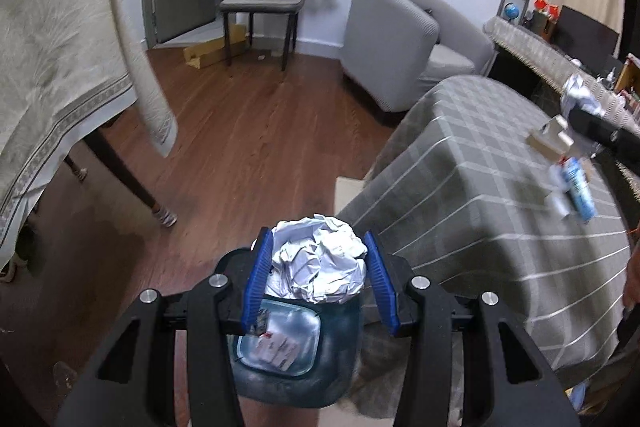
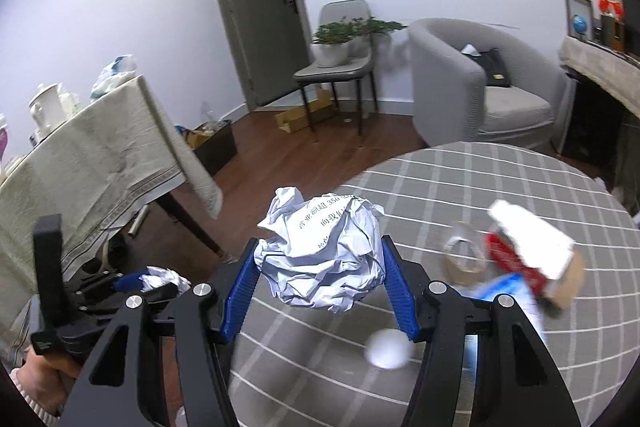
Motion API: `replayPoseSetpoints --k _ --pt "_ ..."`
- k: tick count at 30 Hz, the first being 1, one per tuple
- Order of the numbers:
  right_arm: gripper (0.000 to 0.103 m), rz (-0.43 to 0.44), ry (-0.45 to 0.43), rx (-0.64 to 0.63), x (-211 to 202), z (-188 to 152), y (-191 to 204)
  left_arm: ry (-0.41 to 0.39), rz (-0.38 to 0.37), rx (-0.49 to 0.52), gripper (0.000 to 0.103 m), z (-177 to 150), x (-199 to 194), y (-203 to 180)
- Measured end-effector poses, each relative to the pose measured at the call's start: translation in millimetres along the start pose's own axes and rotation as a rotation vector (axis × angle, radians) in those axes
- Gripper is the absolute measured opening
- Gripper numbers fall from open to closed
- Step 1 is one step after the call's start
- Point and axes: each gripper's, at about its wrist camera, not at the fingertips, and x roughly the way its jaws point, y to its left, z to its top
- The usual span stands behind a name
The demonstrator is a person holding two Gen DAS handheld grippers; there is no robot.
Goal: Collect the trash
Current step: 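Grasp the foil ball with the left tool while the right tool lifts the paper, then open the left tool over the bin to drop the foil ball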
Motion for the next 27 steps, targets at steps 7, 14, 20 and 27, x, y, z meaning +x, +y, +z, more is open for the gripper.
replayPoseSetpoints --k 7,14,20,27 --pt "0.06 0.078 0.034 -0.05 28.0 0.8 48.7 0.073 0.028 -0.017 0.049 -18.7 14.0 33.0" --pt "0.06 0.136 0.082 -0.11 52.2 -6.1 93.0 0.173 0.048 -0.008 0.049 -40.4 34.0 53.7" --pt "0.06 0.162 0.13 -0.137 71.7 -15.2 117.7 0.271 0.052 -0.021 0.049 -61.7 53.7 69.4" --pt "0.06 0.166 0.18 -0.153 87.7 -23.3 128.6 0.379 0.051 -0.018 0.05 -86.5 75.8 79.3"
